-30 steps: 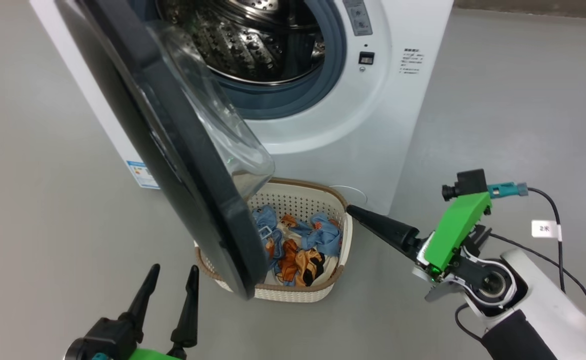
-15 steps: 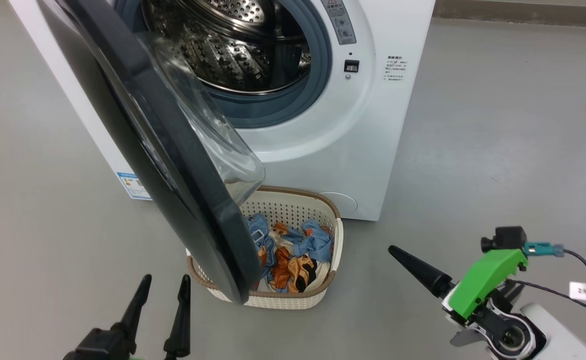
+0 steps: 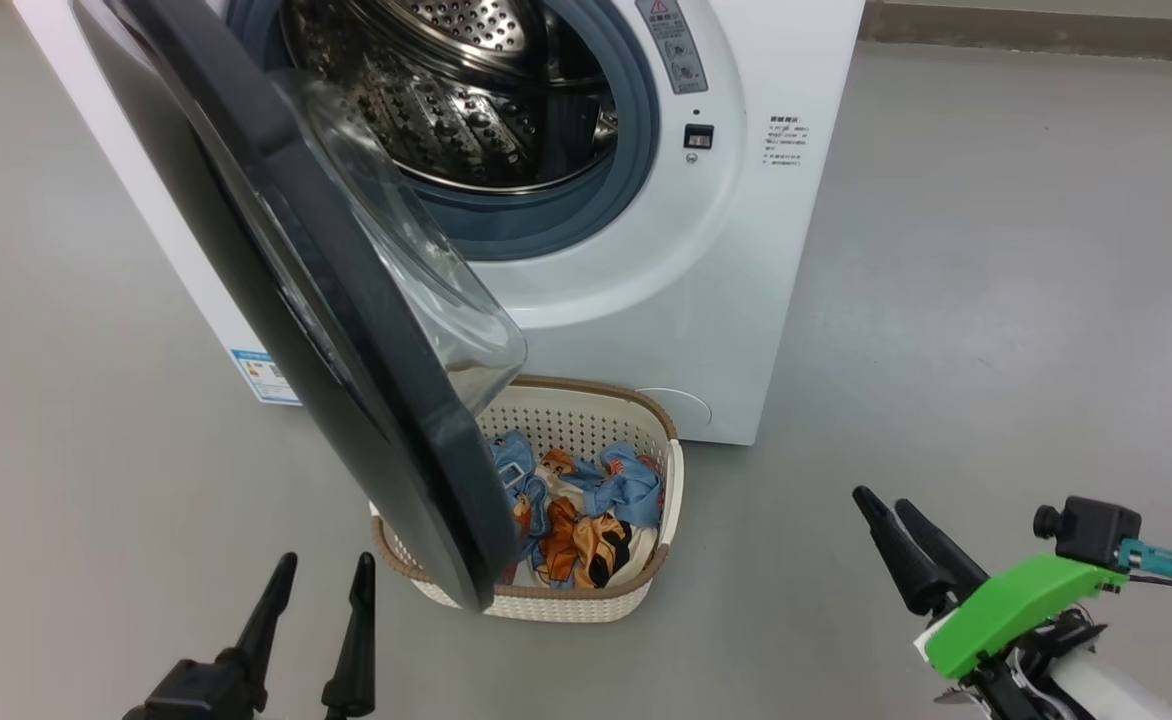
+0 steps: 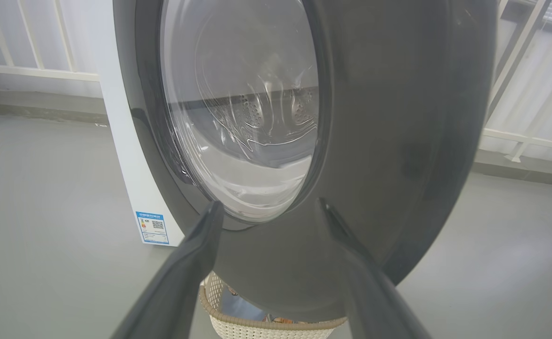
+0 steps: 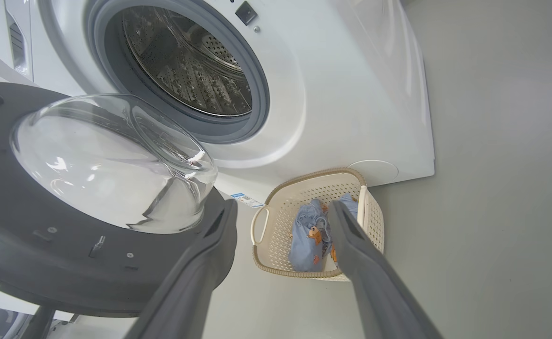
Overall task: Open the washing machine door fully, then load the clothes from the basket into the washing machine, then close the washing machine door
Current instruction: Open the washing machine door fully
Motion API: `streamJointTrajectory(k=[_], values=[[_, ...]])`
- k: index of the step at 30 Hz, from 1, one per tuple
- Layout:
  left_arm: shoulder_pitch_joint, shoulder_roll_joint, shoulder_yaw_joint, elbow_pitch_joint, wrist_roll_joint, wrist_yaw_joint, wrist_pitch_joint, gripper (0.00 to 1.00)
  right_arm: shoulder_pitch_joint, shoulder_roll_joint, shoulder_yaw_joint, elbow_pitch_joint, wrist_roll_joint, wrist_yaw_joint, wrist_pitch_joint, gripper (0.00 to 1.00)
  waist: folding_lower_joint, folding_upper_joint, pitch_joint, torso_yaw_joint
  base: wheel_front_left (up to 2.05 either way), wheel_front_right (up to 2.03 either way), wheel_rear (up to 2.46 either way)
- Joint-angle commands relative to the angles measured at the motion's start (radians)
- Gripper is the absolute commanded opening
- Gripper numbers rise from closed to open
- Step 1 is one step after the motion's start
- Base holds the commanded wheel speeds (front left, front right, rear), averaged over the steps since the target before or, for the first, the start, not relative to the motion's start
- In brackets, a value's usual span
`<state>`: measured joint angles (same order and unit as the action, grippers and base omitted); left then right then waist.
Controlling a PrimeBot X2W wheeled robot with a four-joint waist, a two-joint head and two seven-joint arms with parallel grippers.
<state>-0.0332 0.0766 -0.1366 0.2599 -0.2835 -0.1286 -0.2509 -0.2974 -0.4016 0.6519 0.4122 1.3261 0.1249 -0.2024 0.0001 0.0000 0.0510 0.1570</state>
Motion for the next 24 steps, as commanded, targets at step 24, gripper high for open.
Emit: streamJointTrajectory(k=[24], values=[[-0.011,0.016,0.035,-0.027,0.000,-0.002,-0.011,1.00,0.143,0.138,-0.447,-0.133,-0.762,0.006,-0.059,1.00,0.0000,0.0000,-0.006,0.014,0.00,0.00,0.00]])
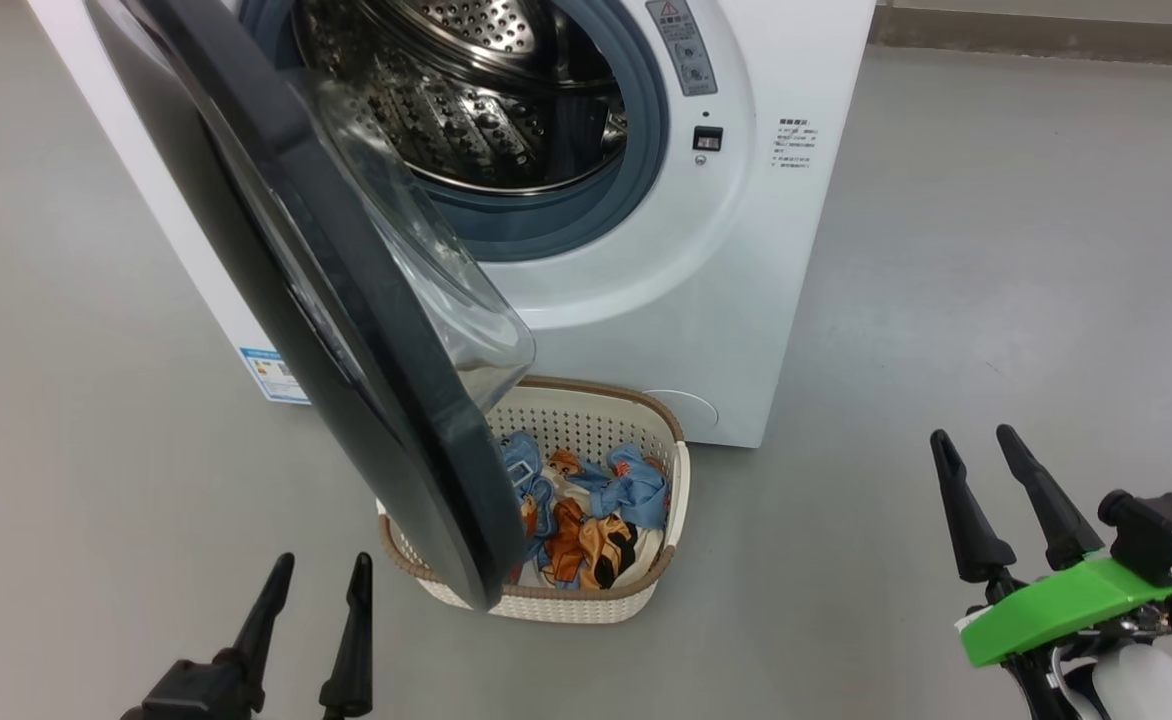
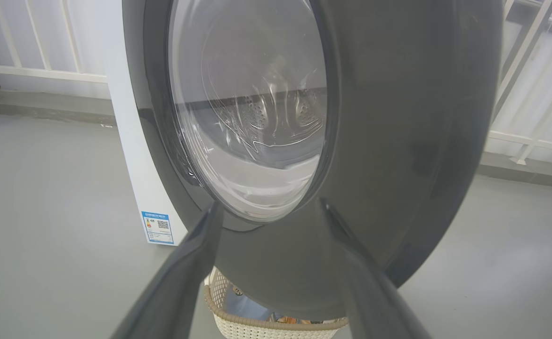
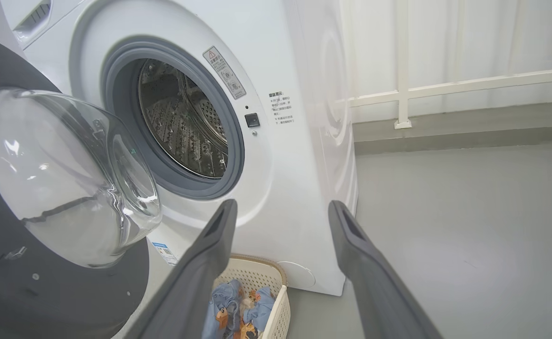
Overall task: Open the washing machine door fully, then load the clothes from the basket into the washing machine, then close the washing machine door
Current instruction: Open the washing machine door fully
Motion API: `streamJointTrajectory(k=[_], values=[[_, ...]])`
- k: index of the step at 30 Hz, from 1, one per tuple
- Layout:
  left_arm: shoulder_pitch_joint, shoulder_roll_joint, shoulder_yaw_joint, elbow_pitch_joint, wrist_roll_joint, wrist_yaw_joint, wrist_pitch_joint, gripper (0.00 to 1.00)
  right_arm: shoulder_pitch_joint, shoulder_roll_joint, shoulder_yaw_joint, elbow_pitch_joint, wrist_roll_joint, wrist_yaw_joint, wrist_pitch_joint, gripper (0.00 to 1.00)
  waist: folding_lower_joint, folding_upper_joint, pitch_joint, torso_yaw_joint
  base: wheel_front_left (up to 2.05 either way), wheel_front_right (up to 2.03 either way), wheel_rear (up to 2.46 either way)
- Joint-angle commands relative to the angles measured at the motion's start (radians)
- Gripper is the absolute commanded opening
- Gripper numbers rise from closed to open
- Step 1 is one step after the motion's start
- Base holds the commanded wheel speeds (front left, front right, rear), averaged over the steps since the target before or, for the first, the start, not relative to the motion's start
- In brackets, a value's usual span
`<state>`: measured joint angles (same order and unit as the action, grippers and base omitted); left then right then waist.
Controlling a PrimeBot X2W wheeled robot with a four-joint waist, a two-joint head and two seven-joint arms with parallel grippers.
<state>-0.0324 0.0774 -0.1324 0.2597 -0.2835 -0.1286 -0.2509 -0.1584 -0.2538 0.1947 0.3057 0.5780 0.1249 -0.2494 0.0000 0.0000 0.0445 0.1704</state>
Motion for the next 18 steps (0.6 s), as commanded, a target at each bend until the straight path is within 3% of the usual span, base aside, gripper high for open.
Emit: streamJointTrajectory(k=[1,18], values=[[-0.012,0.016,0.031,-0.027,-0.001,-0.002,-0.011,1.00,0.012,-0.001,-0.004,-0.030,-0.033,0.006,-0.012,1.00,0.0000,0.0000,0.000,0.001,0.00,0.00,0.00],[-0.019,0.017,0.030,-0.027,-0.002,-0.002,-0.011,1.00,0.073,0.056,-0.078,-0.003,-0.147,0.006,-0.012,1.00,0.0000,0.0000,0.010,0.000,0.00,0.00,0.00]])
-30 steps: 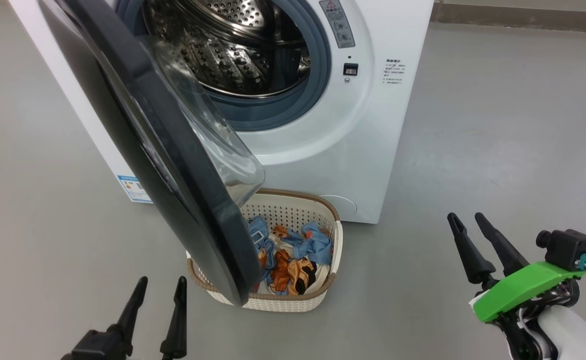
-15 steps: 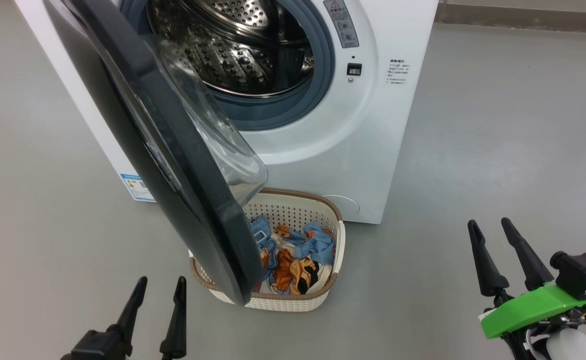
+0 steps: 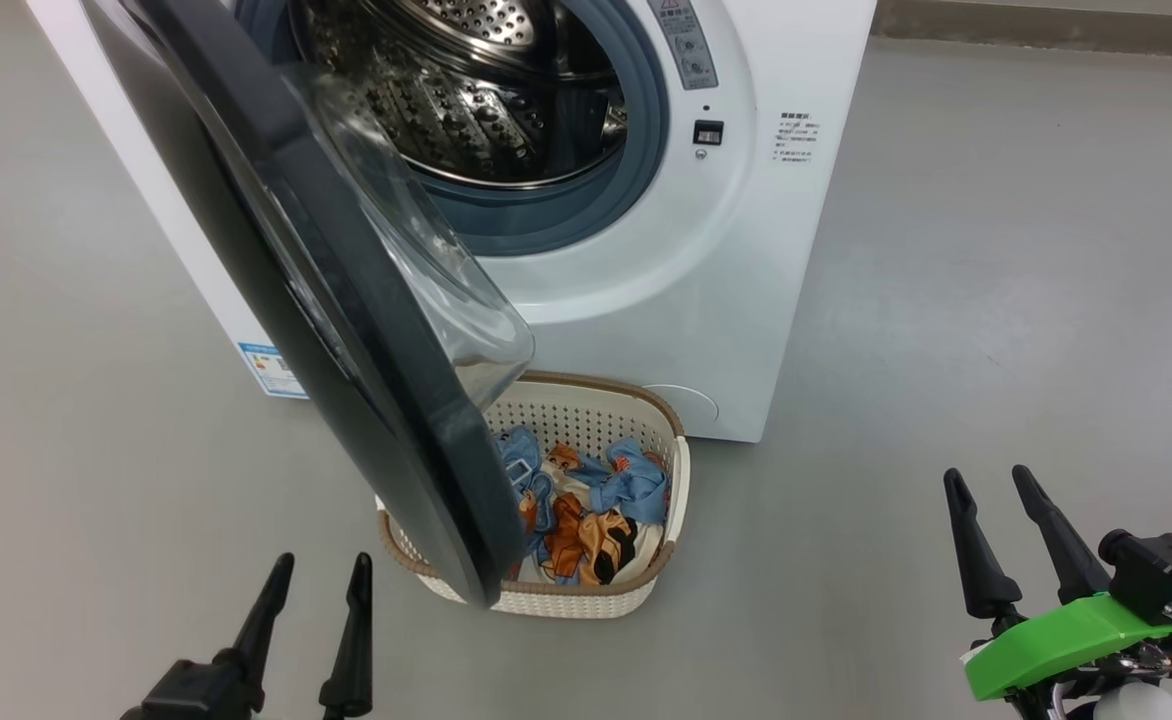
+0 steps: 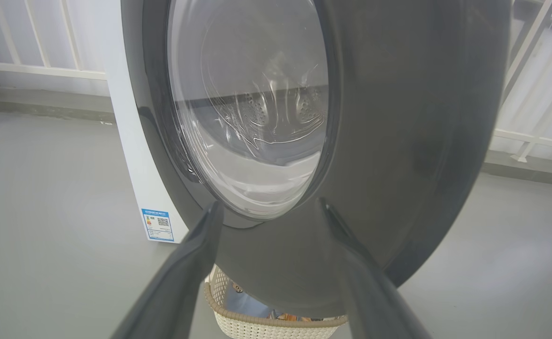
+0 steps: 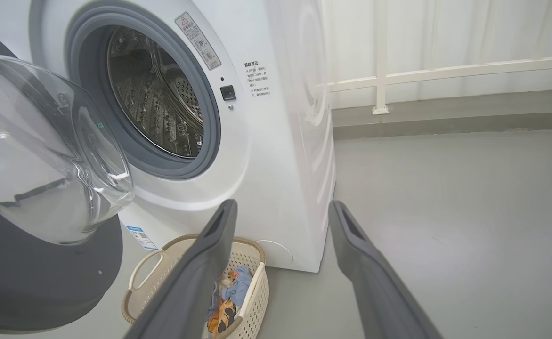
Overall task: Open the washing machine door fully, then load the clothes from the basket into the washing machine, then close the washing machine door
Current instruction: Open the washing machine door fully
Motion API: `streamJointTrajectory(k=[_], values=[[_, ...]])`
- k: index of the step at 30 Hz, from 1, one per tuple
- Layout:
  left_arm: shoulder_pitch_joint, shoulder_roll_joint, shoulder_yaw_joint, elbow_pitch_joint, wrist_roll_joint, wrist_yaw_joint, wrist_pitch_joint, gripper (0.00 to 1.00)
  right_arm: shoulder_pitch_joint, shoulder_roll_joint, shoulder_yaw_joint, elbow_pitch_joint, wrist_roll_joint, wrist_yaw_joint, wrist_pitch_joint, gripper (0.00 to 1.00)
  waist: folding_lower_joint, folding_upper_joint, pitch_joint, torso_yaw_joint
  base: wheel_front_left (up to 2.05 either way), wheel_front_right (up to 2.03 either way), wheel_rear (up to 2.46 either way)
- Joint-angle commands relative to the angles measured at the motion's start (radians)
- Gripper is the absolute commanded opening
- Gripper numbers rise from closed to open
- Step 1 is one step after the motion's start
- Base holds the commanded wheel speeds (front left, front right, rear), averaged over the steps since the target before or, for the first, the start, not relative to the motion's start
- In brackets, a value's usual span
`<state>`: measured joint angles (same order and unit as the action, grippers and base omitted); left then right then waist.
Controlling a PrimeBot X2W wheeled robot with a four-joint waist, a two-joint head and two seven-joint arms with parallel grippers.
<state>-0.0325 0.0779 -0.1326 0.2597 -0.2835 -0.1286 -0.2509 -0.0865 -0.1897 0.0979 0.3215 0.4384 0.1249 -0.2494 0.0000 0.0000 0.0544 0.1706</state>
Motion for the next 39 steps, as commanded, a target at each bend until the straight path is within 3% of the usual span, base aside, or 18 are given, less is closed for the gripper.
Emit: streamJointTrajectory(k=[1,5,6,8,9,18,23,31,39], values=[[-0.019,0.017,0.031,-0.027,-0.002,-0.002,-0.011,1.00,0.001,-0.008,0.017,-0.018,-0.009,0.006,-0.012,1.00,0.0000,0.0000,0.000,-0.001,0.00,0.00,0.00],[-0.021,0.016,0.040,-0.029,-0.003,-0.002,-0.011,1.00,0.000,-0.006,0.011,-0.021,-0.013,0.006,-0.012,1.00,0.0000,0.0000,-0.001,0.000,0.00,0.00,0.00],[-0.022,0.014,0.046,-0.032,-0.007,-0.002,-0.011,0.75,0.000,-0.006,0.010,-0.022,-0.013,0.006,-0.012,1.00,0.0000,0.0000,-0.001,0.000,0.00,0.00,0.00],[-0.025,0.009,0.060,-0.040,-0.020,-0.002,-0.011,0.15,-0.002,-0.005,0.009,-0.024,-0.015,0.006,-0.012,1.00,0.0000,0.0000,-0.002,0.002,0.00,0.00,0.00],[-0.027,0.007,0.068,-0.046,-0.026,-0.002,-0.011,0.00,-0.003,-0.005,0.009,-0.026,-0.016,0.006,-0.012,1.00,0.0000,0.0000,-0.003,0.003,0.00,0.00,0.00],[-0.052,-0.015,0.172,-0.168,-0.039,-0.002,-0.011,0.00,-0.005,-0.003,0.013,-0.037,-0.020,0.006,-0.012,1.00,0.0000,0.0000,-0.006,0.011,0.00,0.00,0.00],[-0.065,-0.024,0.144,-0.321,-0.031,-0.002,-0.011,0.00,-0.006,-0.004,0.013,-0.042,-0.020,0.006,-0.012,1.00,0.0000,0.0000,-0.004,0.013,0.00,0.00,0.00],[-0.086,-0.027,-0.037,-0.522,-0.046,0.032,-0.011,0.00,-0.007,-0.005,0.013,-0.046,-0.021,0.006,-0.012,1.00,0.0000,0.0000,0.000,0.004,0.00,0.00,0.00],[-0.135,-0.028,-0.271,-0.425,-0.099,0.042,-0.011,0.00,-0.019,0.004,0.023,-0.047,-0.025,0.006,-0.012,1.00,0.0000,0.0000,0.008,-0.022,0.00,0.00,0.00]])
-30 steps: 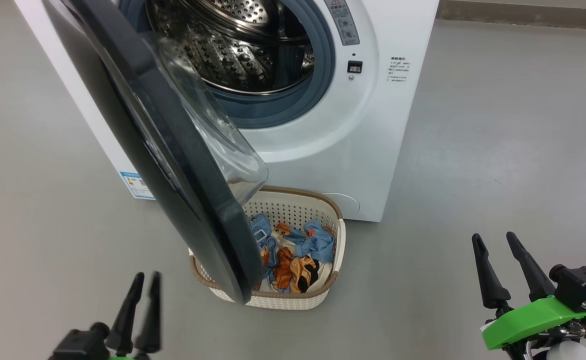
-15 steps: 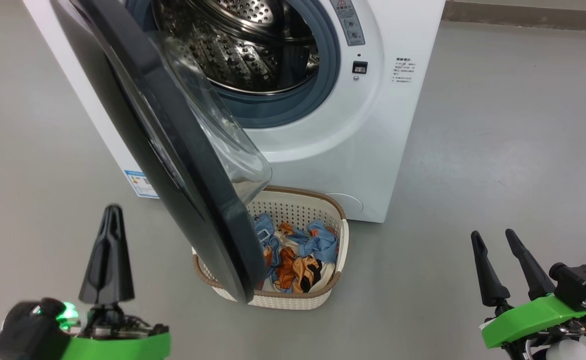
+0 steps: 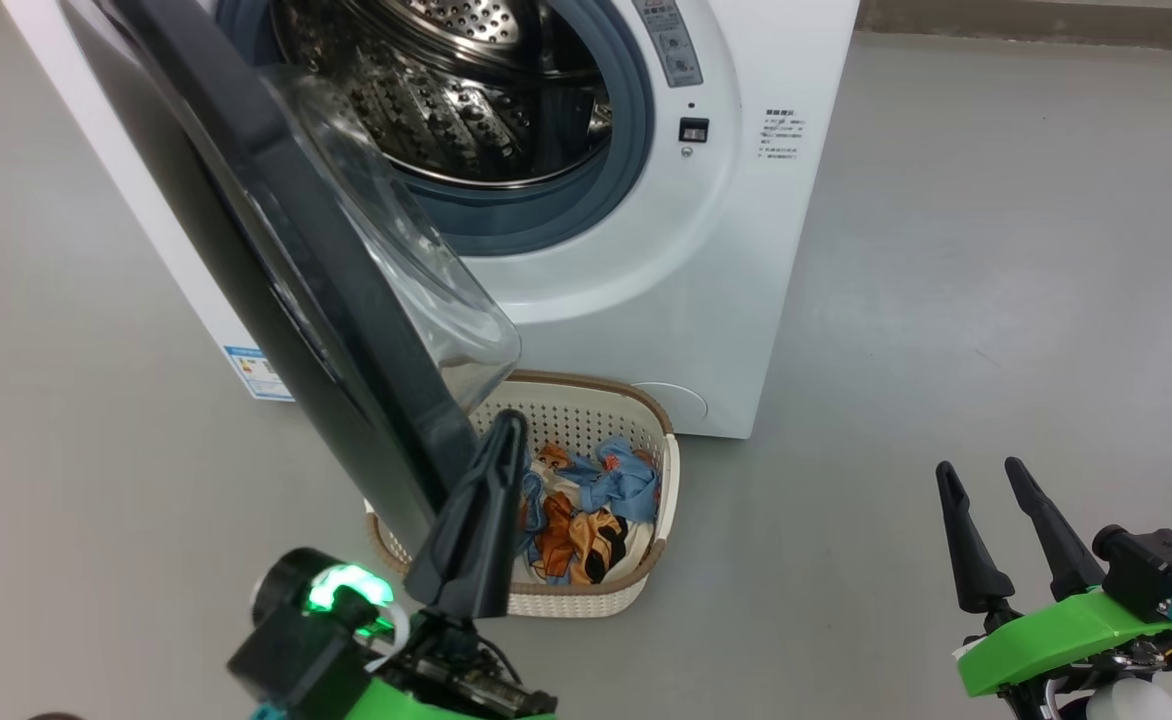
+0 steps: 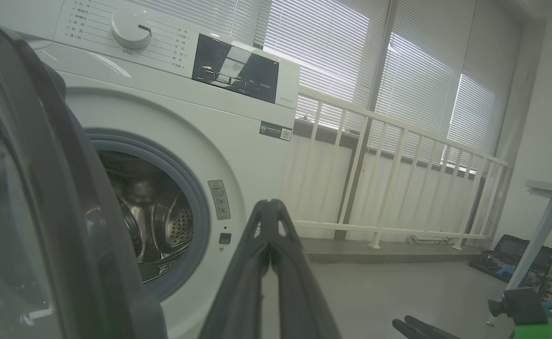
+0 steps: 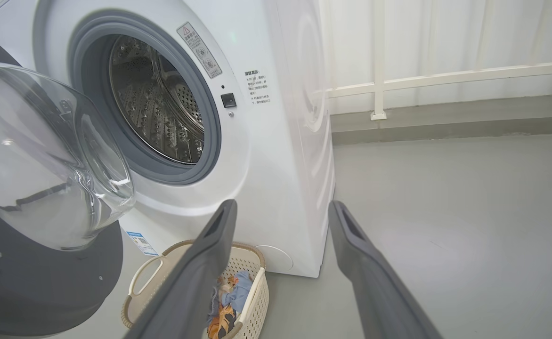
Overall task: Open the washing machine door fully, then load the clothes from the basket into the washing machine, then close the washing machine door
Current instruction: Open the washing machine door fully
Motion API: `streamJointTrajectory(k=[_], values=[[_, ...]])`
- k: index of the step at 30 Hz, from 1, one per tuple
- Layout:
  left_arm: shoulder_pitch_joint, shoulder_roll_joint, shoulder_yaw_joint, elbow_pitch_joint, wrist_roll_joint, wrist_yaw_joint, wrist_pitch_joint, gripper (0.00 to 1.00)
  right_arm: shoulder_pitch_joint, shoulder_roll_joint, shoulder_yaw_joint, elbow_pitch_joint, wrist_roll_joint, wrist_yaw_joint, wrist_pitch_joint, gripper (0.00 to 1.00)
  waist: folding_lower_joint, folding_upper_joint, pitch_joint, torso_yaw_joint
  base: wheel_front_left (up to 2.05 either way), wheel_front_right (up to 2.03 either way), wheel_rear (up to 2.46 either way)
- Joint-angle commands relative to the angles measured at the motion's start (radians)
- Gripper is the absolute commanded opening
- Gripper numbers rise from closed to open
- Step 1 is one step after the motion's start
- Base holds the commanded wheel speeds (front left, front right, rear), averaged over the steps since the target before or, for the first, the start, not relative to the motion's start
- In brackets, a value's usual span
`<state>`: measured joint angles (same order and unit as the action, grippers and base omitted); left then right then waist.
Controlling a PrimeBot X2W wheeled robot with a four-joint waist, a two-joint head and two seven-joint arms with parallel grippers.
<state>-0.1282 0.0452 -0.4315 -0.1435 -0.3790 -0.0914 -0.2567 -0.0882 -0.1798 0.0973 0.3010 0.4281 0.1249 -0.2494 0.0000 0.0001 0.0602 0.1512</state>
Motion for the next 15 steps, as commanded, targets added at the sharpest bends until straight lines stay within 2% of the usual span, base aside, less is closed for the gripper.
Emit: streamJointTrajectory(k=[1,7,15], values=[[-0.047,0.005,0.015,-0.008,-0.020,0.008,-0.005,0.00,-0.019,-0.006,0.024,-0.027,-0.015,0.006,-0.012,1.00,0.0000,-0.0001,0.005,-0.006,0.00,0.00,0.00],[-0.092,0.005,-0.031,0.109,-0.078,0.010,-0.005,0.00,-0.023,-0.004,0.019,-0.033,-0.019,0.006,-0.012,1.00,0.0000,-0.0001,0.016,-0.012,0.00,0.00,0.00],[-0.122,0.005,-0.029,0.242,-0.129,0.016,-0.005,0.00,-0.028,-0.003,0.018,-0.036,-0.022,0.006,-0.012,1.00,0.0000,-0.0001,0.019,-0.017,0.00,0.00,0.00]])
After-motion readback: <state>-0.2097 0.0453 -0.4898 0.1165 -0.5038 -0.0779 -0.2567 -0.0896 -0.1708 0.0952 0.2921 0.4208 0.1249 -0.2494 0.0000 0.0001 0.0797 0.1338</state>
